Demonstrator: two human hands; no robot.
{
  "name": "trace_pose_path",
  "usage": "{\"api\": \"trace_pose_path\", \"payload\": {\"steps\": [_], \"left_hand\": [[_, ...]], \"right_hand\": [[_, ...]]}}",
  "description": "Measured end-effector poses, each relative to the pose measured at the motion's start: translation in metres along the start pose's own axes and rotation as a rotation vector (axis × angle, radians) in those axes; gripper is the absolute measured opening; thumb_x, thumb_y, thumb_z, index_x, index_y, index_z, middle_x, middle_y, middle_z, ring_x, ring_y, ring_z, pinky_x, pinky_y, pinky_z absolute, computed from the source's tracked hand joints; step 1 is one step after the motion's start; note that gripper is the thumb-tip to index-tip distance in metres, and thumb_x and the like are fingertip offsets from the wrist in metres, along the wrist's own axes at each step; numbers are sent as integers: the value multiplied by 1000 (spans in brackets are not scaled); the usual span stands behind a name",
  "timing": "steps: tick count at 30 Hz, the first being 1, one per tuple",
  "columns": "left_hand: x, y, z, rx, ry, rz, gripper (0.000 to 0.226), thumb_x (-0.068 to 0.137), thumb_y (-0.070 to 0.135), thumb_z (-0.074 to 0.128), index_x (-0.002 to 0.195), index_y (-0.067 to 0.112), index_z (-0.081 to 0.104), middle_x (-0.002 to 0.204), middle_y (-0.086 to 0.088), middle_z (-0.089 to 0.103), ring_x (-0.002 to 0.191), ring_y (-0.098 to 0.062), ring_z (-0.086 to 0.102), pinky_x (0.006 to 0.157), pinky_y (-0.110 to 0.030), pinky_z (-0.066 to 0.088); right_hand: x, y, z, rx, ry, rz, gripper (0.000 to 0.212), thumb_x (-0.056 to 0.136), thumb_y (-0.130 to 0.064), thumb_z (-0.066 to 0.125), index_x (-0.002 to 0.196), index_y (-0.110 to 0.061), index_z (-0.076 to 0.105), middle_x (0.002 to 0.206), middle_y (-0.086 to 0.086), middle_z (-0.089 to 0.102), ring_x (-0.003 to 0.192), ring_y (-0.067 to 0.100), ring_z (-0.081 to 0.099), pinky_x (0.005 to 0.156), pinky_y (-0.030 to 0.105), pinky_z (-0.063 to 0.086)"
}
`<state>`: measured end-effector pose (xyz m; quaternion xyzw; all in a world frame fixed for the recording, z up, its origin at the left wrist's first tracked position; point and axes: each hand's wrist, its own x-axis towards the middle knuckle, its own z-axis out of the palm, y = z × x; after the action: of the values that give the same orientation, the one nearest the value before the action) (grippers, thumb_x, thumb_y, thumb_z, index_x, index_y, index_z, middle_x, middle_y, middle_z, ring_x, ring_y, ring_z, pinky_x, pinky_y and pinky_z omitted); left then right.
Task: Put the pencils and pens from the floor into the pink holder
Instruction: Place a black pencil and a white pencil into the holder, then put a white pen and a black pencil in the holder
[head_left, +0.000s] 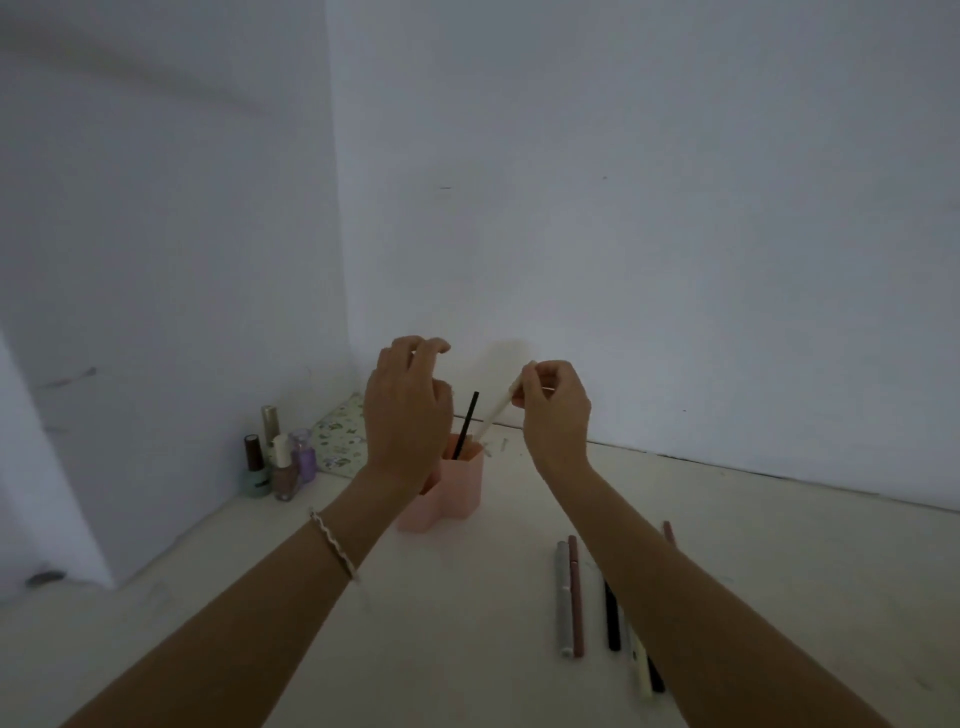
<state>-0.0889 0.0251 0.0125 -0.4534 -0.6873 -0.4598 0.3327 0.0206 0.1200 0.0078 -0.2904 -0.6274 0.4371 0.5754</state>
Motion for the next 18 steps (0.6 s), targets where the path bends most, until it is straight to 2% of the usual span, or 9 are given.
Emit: {"api": "trace_pose_path", "payload": {"steps": [3, 6, 8, 10, 12, 14, 18], "left_hand": [[-7, 12, 0, -58, -69, -37, 31, 79, 3, 57, 106, 16, 61, 108, 1, 59, 81, -14, 59, 62, -25, 50], [-18, 31, 4, -70, -186, -30, 15, 81, 12, 52, 92, 21, 56, 96, 5, 56, 75, -10, 53, 61, -26, 50], [-31, 47, 12, -73, -395, -55, 10, 82, 13, 55, 87, 21, 54, 97, 7, 59, 78, -9, 55, 70, -27, 51], [-48, 62, 24, -74, -718, -174, 8, 84, 17, 58, 91, 16, 59, 100, 4, 62, 86, -13, 61, 79, -30, 53], [-65, 77, 38, -67, -1001, -304, 13, 83, 23, 61, 89, 11, 60, 88, -1, 63, 81, -16, 61, 71, -28, 51], [-80, 87, 50, -78, -1146, -389, 16, 81, 24, 63, 79, 10, 55, 77, -3, 57, 70, -16, 55, 61, -25, 44], [-102, 94, 64, -1, -1226, -387, 30, 79, 17, 67, 105, 6, 55, 111, -10, 61, 96, -24, 61, 69, -25, 46]], "right_hand": [[-6, 14, 5, -215, -162, 26, 18, 93, -24, 60, 99, -8, 65, 86, 3, 70, 79, 15, 66, 76, 29, 56], [-2, 16, -8, -311, -164, 17, 34, 89, -30, 64, 118, -11, 60, 92, 0, 68, 77, 6, 63, 62, 10, 44], [4, 10, -27, -339, -115, 12, 32, 91, -23, 60, 121, -12, 57, 90, -2, 65, 73, 1, 60, 60, 9, 40], [11, 8, -46, -335, -86, 52, 29, 92, -16, 56, 120, -12, 56, 93, 2, 65, 78, 12, 64, 63, 17, 45], [13, 7, -67, -359, -77, 88, 27, 91, -12, 54, 118, -12, 57, 93, 3, 65, 81, 21, 67, 57, 20, 45], [14, 8, -84, -384, -78, 109, 26, 90, -9, 54, 116, -11, 58, 90, 5, 65, 80, 24, 68, 50, 19, 41], [13, 10, -110, -418, -85, 140, 21, 88, -7, 54, 108, -12, 62, 89, 8, 69, 74, 23, 68, 51, 21, 43]]}}
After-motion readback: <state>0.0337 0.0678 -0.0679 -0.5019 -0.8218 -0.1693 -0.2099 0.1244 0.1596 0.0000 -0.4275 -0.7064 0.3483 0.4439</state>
